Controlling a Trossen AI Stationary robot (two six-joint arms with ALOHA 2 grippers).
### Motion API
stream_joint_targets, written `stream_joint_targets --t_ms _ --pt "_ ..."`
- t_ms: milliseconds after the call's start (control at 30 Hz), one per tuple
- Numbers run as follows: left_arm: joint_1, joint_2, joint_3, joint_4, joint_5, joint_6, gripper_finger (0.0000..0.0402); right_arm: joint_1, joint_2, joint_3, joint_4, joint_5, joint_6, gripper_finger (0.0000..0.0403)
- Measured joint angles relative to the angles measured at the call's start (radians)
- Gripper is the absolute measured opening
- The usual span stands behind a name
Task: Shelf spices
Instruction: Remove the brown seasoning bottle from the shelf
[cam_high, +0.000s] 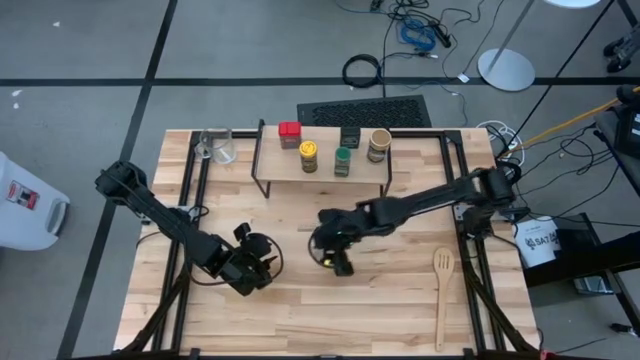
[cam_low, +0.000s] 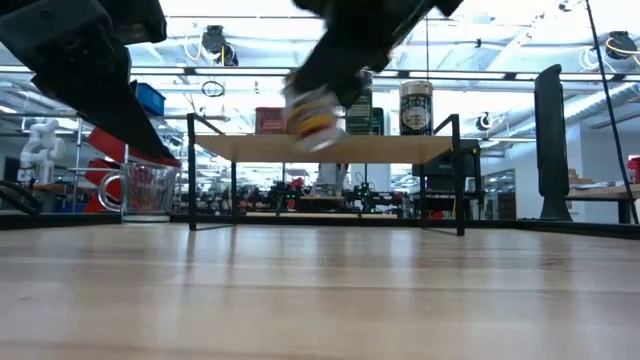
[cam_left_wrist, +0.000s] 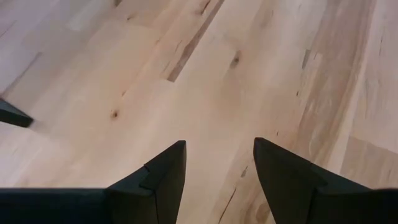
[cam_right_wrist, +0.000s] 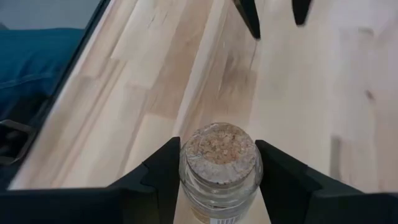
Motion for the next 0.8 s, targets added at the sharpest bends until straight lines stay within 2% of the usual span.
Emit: stream_joint_targets --t_ms 100,267,433,567,800 --pt "0.000 0.000 0.000 0.000 0.000 0.000 0.0196 0.009 -0.082 0.000 -0.151 0.009 0.030 0.0167" --pt "-0.002 0.000 0.000 0.006 0.000 0.000 0.0196 0.042 -0.205 0.000 -0.387 0.097 0.085 0.0167" --pt "-0.003 0.000 0.000 0.007 0.000 -0.001 0.0196 0.095 -0.326 -0.062 -0.439 0.191 0.179 0.0167" --pt "-0.006 0.000 0.000 0.012 0.010 -0.002 0.0196 0.160 -0.437 -0.249 -0.316 0.292 0.277 0.0167" --pt "-0.021 0.000 0.000 0.033 0.009 0.000 0.0196 0.281 -0.580 -0.723 0.183 0.576 0.469 0.0167"
